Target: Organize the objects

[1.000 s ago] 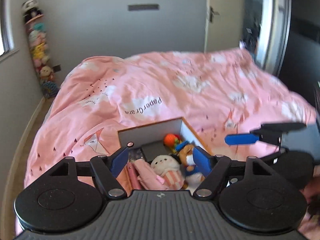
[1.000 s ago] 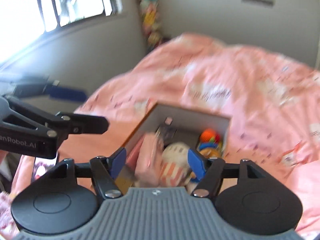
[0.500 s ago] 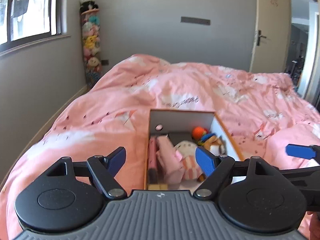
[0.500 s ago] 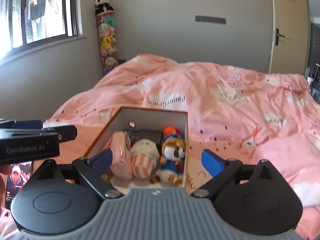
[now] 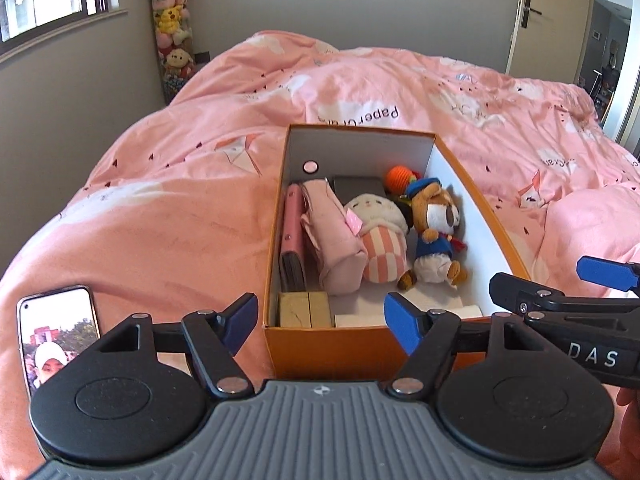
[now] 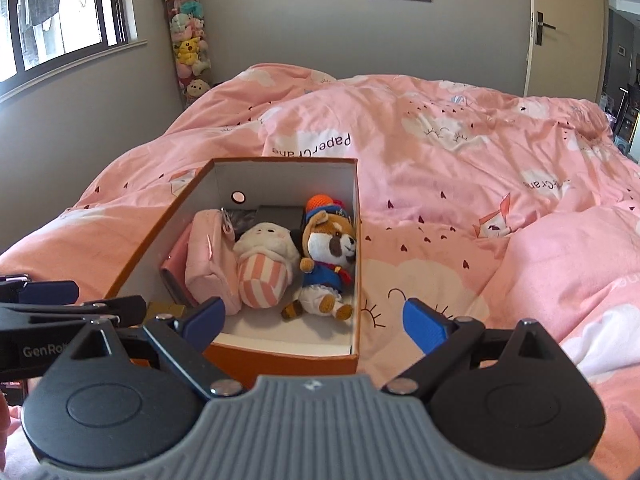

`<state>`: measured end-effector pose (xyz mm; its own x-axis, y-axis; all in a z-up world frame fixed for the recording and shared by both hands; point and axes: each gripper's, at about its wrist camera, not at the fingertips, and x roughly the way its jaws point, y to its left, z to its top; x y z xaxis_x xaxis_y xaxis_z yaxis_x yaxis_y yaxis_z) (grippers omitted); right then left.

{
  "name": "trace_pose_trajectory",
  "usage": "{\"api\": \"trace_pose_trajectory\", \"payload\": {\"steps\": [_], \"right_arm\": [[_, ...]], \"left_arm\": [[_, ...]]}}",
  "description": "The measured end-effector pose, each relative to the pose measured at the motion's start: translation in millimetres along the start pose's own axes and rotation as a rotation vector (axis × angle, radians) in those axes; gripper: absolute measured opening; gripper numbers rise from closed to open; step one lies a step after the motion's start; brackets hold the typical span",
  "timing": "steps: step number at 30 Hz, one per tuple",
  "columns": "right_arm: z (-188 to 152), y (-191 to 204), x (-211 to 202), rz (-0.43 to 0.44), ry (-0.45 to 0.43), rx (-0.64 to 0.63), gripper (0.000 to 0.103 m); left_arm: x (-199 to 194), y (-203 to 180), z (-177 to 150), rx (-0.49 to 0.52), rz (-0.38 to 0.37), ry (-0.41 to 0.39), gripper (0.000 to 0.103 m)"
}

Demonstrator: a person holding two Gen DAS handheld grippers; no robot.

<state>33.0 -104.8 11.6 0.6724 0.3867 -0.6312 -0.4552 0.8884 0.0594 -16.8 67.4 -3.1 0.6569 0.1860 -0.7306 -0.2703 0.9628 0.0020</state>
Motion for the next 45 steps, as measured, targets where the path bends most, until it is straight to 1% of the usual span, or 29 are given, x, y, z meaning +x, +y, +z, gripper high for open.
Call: {"api": "trace_pose_trajectory", "payload": {"steps": [4,12,15,28,45], "right_arm": [[-1,4,7,-0.003,0.012,-0.029,0.095],[-5,4,27,0.022,0.094,-0.026,0.095],[-5,5,29,0.022,0.113,-0.028,0.095],[-3,2,24,0.01,0.095,-0.023,0.095],[-3,0,24,0.001,0.097,-0.012,0.095]], "left_arm": [[9,3,0,-0.007,-0.001,0.034,0.084],[15,7,0,-0.004,0.011,0.039,0.085],[16,8,0,-0.005,0.013,0.042,0.085],[15,8,-1,-0.004,0.014,0.037,0.086],[12,5,-3,0.004,0.014,0.036,0.086]]}}
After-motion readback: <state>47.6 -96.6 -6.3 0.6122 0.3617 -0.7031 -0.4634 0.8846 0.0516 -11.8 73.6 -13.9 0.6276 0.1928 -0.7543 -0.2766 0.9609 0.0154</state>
